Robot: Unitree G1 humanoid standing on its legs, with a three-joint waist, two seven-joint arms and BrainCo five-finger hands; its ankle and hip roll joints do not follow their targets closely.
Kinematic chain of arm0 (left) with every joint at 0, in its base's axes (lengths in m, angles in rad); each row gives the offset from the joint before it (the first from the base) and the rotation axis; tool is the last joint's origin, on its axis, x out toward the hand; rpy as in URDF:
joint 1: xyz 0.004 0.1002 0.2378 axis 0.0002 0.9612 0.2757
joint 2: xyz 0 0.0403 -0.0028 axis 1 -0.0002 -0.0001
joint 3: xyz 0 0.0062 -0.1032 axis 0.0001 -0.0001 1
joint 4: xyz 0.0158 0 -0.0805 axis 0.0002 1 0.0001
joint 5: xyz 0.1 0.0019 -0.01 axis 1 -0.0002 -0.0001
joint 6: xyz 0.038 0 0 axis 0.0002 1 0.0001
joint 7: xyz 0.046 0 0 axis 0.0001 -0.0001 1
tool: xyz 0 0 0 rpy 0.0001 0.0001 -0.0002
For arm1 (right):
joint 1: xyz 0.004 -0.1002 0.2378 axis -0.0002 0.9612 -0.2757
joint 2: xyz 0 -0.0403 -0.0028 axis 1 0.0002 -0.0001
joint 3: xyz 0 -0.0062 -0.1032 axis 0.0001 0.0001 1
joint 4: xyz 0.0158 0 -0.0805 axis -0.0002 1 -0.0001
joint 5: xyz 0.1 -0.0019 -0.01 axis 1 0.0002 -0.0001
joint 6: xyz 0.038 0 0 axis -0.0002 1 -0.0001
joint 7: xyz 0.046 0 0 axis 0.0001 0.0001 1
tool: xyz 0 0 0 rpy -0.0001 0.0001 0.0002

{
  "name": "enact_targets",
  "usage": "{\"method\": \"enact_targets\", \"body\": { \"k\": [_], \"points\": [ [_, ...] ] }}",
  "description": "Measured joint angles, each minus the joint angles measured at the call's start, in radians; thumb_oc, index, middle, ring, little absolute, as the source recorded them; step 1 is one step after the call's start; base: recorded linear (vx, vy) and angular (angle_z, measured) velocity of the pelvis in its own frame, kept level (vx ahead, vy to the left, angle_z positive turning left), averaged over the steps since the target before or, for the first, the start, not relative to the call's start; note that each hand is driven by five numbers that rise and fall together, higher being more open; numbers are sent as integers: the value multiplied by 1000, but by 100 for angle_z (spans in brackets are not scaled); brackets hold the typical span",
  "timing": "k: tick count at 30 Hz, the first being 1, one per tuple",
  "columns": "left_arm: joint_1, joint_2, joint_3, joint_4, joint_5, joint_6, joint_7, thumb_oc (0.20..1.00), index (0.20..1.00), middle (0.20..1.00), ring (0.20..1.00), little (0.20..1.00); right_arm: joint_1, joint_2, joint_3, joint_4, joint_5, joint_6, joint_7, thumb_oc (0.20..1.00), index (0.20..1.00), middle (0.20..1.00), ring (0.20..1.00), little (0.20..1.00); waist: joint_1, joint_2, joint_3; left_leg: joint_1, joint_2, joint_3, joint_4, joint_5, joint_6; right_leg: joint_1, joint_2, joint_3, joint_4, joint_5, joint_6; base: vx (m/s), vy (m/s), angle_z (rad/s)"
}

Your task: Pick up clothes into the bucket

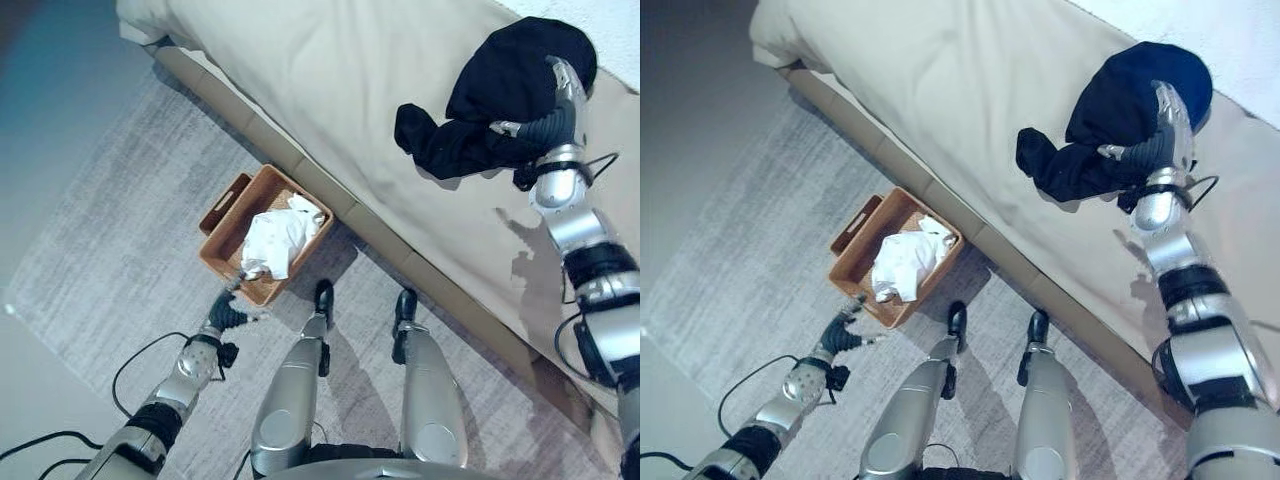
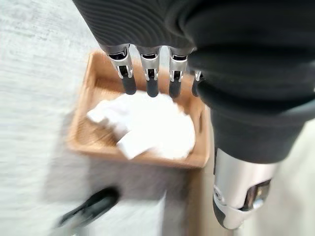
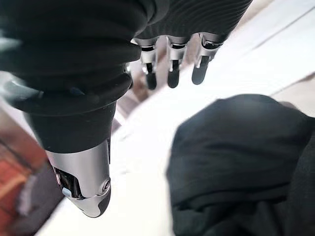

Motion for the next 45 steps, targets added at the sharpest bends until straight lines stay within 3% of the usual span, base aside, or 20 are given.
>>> {"method": "enact_targets", "body": {
  "k": [5, 10, 15, 18, 25, 26, 27, 28, 45],
  "points": [
    [11, -67, -47, -22, -22, 5, -21, 1000, 1000, 1000, 1000, 1000, -129, 22, 91, 214, 4, 25, 24, 1000, 1000, 1000, 1000, 1000, 17, 5, -1, -30, 3, -3, 0, 12, -11, -41, 4, 1, 27, -7, 0, -37, -39, 1],
    [-20, -83, -128, -87, -71, 14, -31, 1000, 1000, 1000, 1000, 1000, -175, 16, 157, 303, -18, 49, 35, 1000, 1000, 1000, 1000, 1000, 18, 6, -1, -110, 4, -15, 0, 36, -19, -135, 1, -3, 69, -10, -7, -40, -40, 8],
    [-22, -118, -132, -125, -135, 13, -26, 1000, 1000, 1000, 1000, 1000, -189, -1, 158, 338, -36, 73, 35, 1000, 1000, 1000, 1000, 1000, 20, 15, 1, -207, 1, -32, -4, 53, -28, -253, -9, -7, 121, -28, -20, -49, -36, 10],
    [-23, -122, -133, -134, -161, 14, -19, 1000, 1000, 1000, 1000, 1000, -202, -63, 182, 338, -37, 74, 32, 1000, 1000, 1000, 1000, 1000, 36, 39, 10, -282, -7, -44, -3, 74, -34, -348, -23, -15, 184, -38, -33, -36, -26, 17],
    [-15, -139, -118, -124, -164, 12, 38, 1000, 1000, 1000, 1000, 1000, -265, -96, 231, 345, -37, 84, 18, 1000, 1000, 1000, 1000, 1000, 44, 42, 8, -331, -22, -60, -1, 80, -38, -430, -47, -18, 263, -85, -49, 4, -53, 13],
    [-15, -141, -119, -126, -164, 11, 43, 1000, 1000, 1000, 1000, 1000, -276, -101, 232, 345, -36, 88, 15, 771, 771, 771, 771, 771, 45, 42, 8, -346, -23, -64, 0, 81, -37, -448, -50, -20, 276, -90, -56, -29, -34, 15],
    [-15, -144, -119, -125, -164, 12, 44, 1000, 1000, 1000, 1000, 1000, -282, -101, 232, 345, -36, 89, 13, 338, 338, 338, 338, 338, 45, 42, 8, -351, -23, -65, 1, 81, -37, -453, -51, -21, 279, -91, -58, -26, -29, 11],
    [-15, -148, -121, -126, -163, 12, 48, 1000, 1000, 1000, 1000, 1000, -290, -101, 235, 344, -36, 90, 9, 200, 200, 200, 200, 200, 44, 42, 8, -359, -25, -67, 8, 87, -44, -462, -52, -22, 288, -91, -59, -25, -14, 5],
    [-52, -152, -149, -172, -153, 15, 94, 1000, 1000, 1000, 1000, 1000, -342, -115, 272, 312, -16, 93, 0, 200, 200, 200, 200, 200, 39, 42, 8, -384, -39, -53, 74, 74, -49, -463, -58, -2, 287, -76, -53, -25, 35, -2]
  ]
}}
